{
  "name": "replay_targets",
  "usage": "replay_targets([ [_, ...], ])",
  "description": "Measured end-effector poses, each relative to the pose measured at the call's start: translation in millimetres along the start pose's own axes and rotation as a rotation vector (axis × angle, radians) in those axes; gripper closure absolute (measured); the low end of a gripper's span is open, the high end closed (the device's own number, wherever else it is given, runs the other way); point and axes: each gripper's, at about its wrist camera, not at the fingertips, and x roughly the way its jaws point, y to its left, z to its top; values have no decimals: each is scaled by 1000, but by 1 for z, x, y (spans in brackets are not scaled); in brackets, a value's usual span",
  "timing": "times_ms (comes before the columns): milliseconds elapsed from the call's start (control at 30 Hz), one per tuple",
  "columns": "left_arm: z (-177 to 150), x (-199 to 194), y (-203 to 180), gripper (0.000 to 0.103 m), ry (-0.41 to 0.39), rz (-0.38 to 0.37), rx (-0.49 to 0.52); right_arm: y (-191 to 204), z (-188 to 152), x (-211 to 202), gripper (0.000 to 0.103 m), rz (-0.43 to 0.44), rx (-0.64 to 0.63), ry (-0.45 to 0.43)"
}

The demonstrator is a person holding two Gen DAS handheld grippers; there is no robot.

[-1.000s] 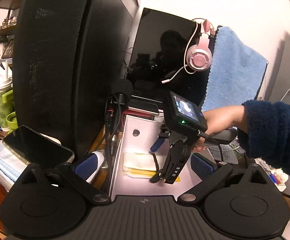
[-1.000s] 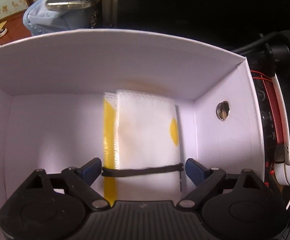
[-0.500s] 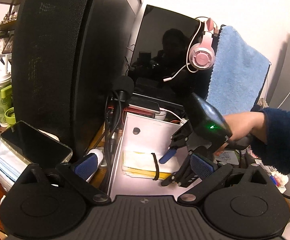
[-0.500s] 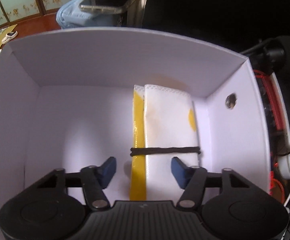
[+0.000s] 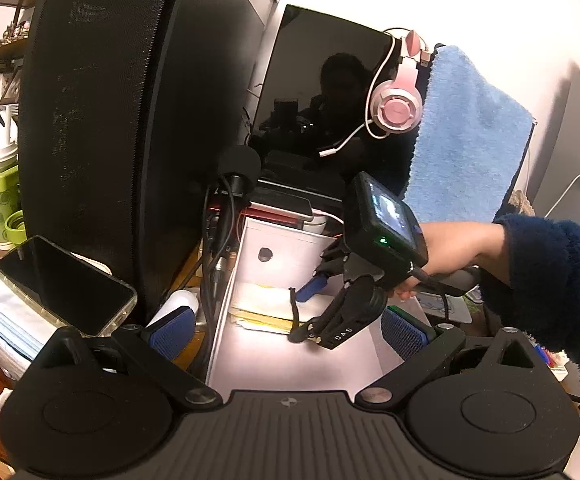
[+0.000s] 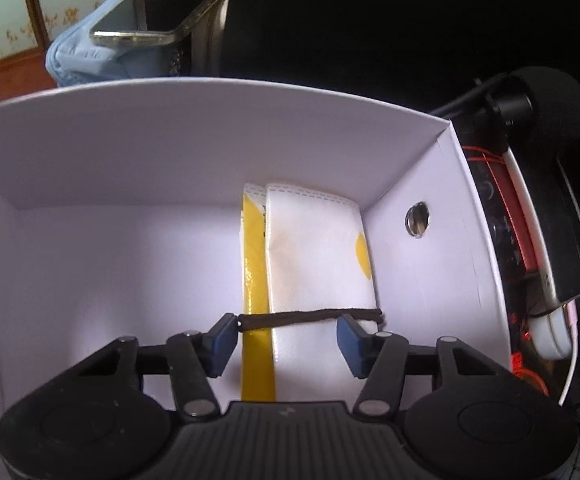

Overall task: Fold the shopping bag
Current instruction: 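Open the right tool and release the strip in the box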

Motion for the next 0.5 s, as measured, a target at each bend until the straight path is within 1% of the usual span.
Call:
replay_targets([
  [133, -2, 2, -2, 2, 10, 1, -2, 0, -7, -1, 51, -25, 6, -7],
  [233, -2, 3, -4, 2, 21, 5, -7, -1, -14, -2, 50, -31, 30, -18],
  [333, -2, 3, -9, 3, 30, 16, -1, 0, -23, -14, 47, -5, 82, -78],
  [400, -1, 3, -13, 3, 40, 29, 8, -2, -31, -32, 38, 22, 139, -141],
  [467, -1, 3, -19, 3, 49, 42, 20, -5, -45, -55, 26, 50, 226, -226],
  [500, 0, 4, -22, 3, 50, 46, 22, -9, -46, -68, 23, 62, 283, -273],
])
